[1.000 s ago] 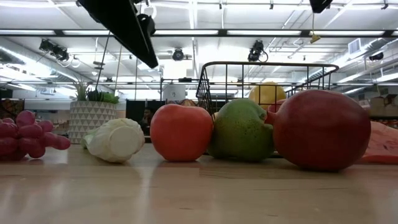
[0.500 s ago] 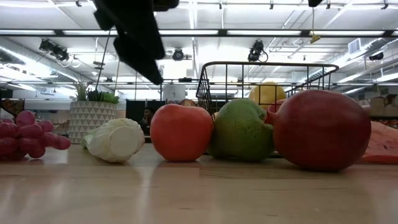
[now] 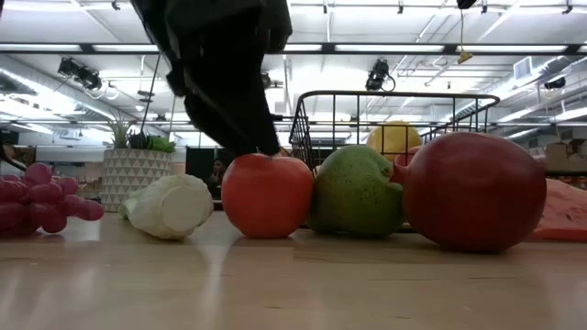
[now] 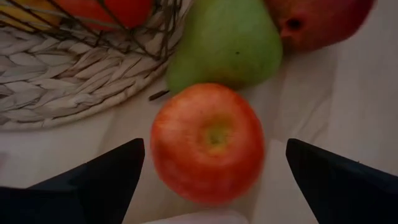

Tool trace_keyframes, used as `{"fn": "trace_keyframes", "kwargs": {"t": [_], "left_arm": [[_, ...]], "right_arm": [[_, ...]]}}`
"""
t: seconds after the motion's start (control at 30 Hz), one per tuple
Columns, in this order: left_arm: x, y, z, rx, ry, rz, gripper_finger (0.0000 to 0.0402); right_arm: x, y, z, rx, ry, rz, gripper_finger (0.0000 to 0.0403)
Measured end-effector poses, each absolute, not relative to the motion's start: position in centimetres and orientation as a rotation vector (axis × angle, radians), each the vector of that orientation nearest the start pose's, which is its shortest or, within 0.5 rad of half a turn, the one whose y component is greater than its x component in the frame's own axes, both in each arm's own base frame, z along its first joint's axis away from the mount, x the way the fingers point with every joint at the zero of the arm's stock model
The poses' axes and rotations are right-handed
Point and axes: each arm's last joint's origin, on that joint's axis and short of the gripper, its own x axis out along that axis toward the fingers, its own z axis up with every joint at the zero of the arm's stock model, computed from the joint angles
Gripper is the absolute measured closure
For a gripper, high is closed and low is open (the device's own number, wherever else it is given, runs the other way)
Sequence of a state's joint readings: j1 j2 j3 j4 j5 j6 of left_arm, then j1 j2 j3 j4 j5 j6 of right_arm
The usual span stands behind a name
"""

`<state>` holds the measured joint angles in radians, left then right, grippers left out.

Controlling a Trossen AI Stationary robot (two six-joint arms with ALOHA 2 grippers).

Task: Build produce basket
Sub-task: Put the red apple into the brown wire basket

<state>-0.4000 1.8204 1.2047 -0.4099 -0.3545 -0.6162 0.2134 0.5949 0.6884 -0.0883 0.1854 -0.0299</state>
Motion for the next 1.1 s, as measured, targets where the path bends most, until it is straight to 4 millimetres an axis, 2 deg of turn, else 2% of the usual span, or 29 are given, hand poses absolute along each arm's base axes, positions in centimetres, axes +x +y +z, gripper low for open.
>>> {"fn": "trace_keyframes", "kwargs": {"t": [0.37, 0.73, 1.1], "left_arm": [[35.4, -13.8, 15.3, -0.063, 0.967, 0.218, 0.0001], [35.5, -13.1, 15.2, -0.036, 0.969, 0.247, 0.0004], [34.9, -13.0, 16.2, -0.023, 1.003, 0.209, 0.0063]], "right_arm": [[13.4, 2.4, 33.4, -0.015, -0.006, 0.024, 0.0016], [13.4, 2.4, 33.4, 0.009, -0.002, 0.024, 0.0016], [13.4, 2.4, 33.4, 0.008, -0.001, 0.025, 0.0016]]}}
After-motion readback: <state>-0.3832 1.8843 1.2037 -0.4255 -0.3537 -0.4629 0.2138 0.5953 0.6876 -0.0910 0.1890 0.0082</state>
